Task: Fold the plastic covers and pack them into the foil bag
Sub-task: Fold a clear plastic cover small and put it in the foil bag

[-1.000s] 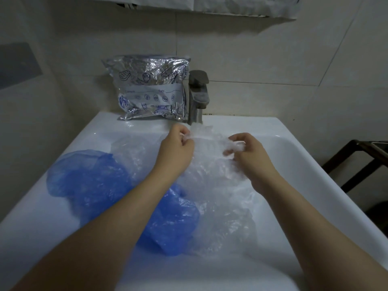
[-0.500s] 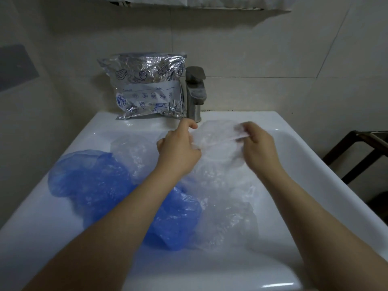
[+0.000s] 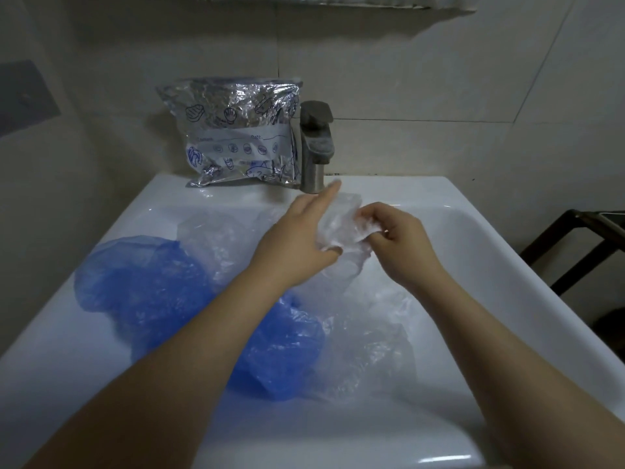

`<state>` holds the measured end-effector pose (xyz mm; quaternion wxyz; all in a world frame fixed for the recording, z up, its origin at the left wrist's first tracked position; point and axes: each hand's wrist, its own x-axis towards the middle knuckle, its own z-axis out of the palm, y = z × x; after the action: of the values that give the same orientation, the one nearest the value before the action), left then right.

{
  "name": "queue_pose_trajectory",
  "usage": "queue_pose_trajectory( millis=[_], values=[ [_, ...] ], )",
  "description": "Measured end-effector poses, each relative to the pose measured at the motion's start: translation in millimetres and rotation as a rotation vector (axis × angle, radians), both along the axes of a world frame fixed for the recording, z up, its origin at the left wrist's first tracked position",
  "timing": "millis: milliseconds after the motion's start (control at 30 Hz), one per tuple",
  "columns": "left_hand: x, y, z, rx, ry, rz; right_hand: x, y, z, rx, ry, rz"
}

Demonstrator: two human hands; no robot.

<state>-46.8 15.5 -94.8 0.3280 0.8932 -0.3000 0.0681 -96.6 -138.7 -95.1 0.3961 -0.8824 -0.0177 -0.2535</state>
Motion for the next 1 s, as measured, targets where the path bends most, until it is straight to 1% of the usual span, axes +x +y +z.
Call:
queue_pose_trajectory(
  millis=[67,100,167,233,267,300,333,367,400,433,467,533,633,733,800,833,900,967,1000],
  values=[
    [1.3,-1.5,-1.8,0.1,-0.072,0.029,1.1,3.0,-2.4,0.016,-0.028,0.029],
    [0.3,-1.7,-1.3,0.086,-0.096,0.054,2.0,5.5,-4.8,0.004,-0.028,0.036],
    [0.2,-0.9,-1.8,-0.035,-0.053,0.129,5.3,8.5,-12.1,-0.1,0.053,0.01],
    [2.0,3.0,2.1,-0.175,0.041,0.2,7.4,6.4,-17.9,-0.241,0.229,-0.058],
    [2.6,5.6,4.5,-0.217,0.043,0.221,6.6,2.5,-19.2,-0.285,0.303,-0.101],
    [5.9,9.6,7.6,-0.233,0.008,0.238,7.8,-3.2,-18.5,-0.287,0.327,-0.121],
    [9.1,13.8,9.2,-0.235,-0.049,0.241,8.5,-9.5,-17.3,-0.217,0.309,-0.117],
    [12.6,17.7,9.9,-0.255,-0.084,0.23,7.7,-14.2,-14.3,-0.069,0.269,-0.089],
    [16.4,20.7,9.7,-0.299,-0.079,0.211,6.3,-17.8,-10.2,0.119,0.226,-0.037],
    [18.4,22.8,9.9,-0.356,-0.032,0.188,5.0,-21.9,-6.3,0.288,0.182,0.019],
    [19.2,24.5,9.9,-0.396,0.058,0.159,3.2,-25.4,-1.6,0.405,0.157,0.07],
    [19.3,25.7,7.6,-0.402,0.238,0.067,-1.5,-31.3,5.5,0.521,0.175,0.174],
    [18.7,29.2,5.6,-0.41,0.397,-0.05,-5.8,-42.0,9.8,0.679,0.336,0.323],
    [19.7,36.7,10.5,-0.402,0.439,-0.103,-9.2,-51.2,5.8,0.77,0.452,0.432],
    [25.6,43.4,10.9,-0.321,0.425,-0.114,-10.8,-56.2,4.9,0.824,0.498,0.502],
    [29.1,46.5,8.4,-0.271,0.41,-0.114,-11.5,-58.3,6.0,0.824,0.502,0.53],
    [33.8,49.7,1.4,-0.236,0.357,-0.037,-11.3,-59.7,7.8,0.719,0.487,0.54],
    [36.0,46.6,-2.3,-0.328,0.328,0.116,-8.1,-56.9,5.0,0.523,0.48,0.389],
    [34.8,43.4,-2.5,-0.435,0.38,0.171,-4.7,-56.5,0.9,0.4,0.468,0.277]
  ],
)
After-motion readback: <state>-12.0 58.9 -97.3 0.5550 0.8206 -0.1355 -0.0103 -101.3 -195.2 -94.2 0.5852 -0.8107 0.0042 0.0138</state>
